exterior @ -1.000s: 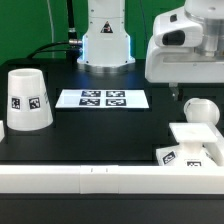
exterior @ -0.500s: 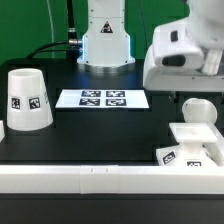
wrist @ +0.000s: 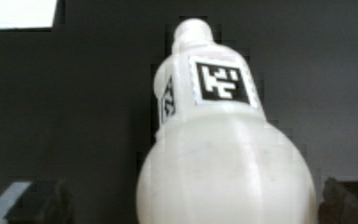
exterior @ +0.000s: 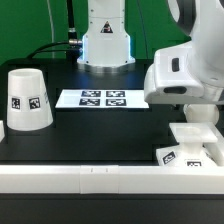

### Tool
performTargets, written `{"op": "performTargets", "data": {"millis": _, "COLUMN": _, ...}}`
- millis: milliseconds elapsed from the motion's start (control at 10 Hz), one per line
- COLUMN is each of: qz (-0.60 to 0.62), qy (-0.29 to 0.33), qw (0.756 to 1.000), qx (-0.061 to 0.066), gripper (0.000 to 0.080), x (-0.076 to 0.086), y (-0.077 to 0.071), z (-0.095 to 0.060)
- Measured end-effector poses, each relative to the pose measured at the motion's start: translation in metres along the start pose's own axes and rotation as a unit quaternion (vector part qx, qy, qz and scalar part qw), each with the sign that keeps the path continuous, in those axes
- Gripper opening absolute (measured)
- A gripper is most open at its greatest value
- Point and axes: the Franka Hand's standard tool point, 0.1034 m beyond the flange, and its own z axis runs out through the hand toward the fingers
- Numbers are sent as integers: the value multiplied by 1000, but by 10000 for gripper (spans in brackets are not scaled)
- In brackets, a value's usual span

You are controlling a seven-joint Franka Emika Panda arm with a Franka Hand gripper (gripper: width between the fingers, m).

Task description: Assemble lamp

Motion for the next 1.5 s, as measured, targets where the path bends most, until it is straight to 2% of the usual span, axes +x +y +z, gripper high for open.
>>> {"op": "performTargets", "data": {"millis": 100, "qz": -2, "qy": 1, "qw": 1000, "qx": -2, "gripper": 698, "x": -1, "y": -5, "z": 7}}
{"op": "performTargets", "data": {"millis": 400, "qz": -5, "qy": 4, "qw": 1000, "qx": -3, "gripper": 698, "x": 0, "y": -9, "z": 13}}
{"op": "performTargets", "data": {"millis": 700, "qz": -4, "qy": -4, "qw": 1000, "qx": -6, "gripper": 698, "x": -2, "y": -5, "z": 30}}
{"op": "performTargets", "data": {"millis": 1000, "qz": -4, "qy": -8, "qw": 1000, "qx": -8, "gripper": 698, "x": -3, "y": -6, "z": 37}}
{"op": "performTargets", "data": {"millis": 1100, "qz": -4, "qy": -8, "qw": 1000, "qx": -9, "gripper": 588, "x": -3, "y": -6, "z": 38}}
{"op": "performTargets", "data": {"millis": 1500, "qz": -10, "qy": -4, "qw": 1000, "qx": -10, "gripper": 573, "x": -2, "y": -5, "z": 33}}
